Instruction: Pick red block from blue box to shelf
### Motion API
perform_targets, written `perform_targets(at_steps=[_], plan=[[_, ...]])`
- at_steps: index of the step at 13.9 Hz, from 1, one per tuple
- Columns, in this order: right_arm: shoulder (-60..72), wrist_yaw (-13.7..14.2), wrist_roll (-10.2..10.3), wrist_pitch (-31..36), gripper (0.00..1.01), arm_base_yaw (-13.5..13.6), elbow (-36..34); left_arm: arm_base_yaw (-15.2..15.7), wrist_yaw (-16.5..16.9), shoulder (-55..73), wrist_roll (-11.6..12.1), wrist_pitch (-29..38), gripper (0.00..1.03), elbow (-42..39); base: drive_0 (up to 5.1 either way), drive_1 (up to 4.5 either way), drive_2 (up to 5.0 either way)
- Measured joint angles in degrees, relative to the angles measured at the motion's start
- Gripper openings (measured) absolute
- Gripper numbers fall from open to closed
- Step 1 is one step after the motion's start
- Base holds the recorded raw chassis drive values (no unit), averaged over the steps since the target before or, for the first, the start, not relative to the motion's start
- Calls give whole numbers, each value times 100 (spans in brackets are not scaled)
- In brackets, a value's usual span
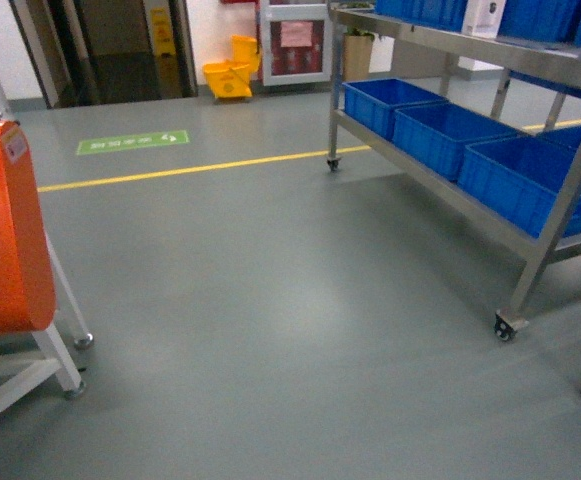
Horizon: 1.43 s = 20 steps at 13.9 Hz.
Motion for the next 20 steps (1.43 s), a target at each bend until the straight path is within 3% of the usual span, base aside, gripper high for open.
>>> perform_targets(at_steps=[20], plan=[[0, 0, 0, -2, 27, 2, 0, 0, 0, 0, 0, 2, 98, 0, -152, -152, -152]])
